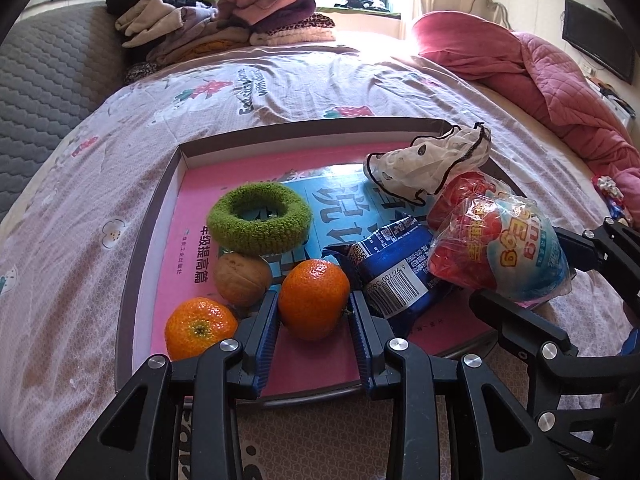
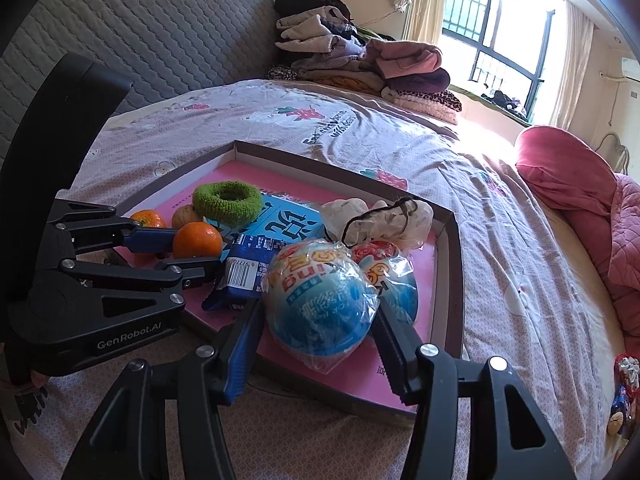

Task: Organize objects
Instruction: 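Open the left tool to release the tangerine while the right tool releases the ball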

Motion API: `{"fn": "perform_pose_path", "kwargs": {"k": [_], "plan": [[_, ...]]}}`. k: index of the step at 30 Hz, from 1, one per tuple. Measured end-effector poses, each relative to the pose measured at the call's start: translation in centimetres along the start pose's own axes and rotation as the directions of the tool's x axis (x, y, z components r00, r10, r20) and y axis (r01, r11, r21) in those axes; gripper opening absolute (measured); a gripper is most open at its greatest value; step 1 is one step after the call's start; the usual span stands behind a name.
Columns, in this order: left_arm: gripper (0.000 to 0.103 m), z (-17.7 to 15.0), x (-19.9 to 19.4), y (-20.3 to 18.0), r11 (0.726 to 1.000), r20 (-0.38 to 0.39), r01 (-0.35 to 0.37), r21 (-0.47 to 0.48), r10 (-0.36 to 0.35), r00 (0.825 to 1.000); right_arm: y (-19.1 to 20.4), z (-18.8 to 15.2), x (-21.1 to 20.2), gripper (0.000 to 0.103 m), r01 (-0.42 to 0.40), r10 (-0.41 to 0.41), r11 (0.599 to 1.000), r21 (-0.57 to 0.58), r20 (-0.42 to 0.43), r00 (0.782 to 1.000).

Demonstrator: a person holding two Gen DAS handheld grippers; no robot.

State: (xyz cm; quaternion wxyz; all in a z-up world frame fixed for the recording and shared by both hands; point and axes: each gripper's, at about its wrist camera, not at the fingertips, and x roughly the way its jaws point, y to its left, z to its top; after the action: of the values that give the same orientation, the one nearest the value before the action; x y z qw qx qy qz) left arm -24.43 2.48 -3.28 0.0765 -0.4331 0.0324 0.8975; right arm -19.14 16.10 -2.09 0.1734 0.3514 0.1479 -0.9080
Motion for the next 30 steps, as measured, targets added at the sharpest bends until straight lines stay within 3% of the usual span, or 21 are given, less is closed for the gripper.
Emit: {"fn": "perform_pose_path", "kwargs": {"k": [17,30], "plan": [[0.038,0.15,-0.14,0.54,1.000,-0.013,0.004,-0.016,-0.004,1.000,-0.15,-0.07,0.40,0.055,0.000,0.000,1.000,0.010,-0.030,1.000],[0.053,0.04,-0.61,0.29,1.000,-0.019,-0.002,-0.008,0.002,1.000,-0.29,0.13,-0.24,0.060,-0.012,0.014,0.999,0.036,-0.033,0.999]]}}
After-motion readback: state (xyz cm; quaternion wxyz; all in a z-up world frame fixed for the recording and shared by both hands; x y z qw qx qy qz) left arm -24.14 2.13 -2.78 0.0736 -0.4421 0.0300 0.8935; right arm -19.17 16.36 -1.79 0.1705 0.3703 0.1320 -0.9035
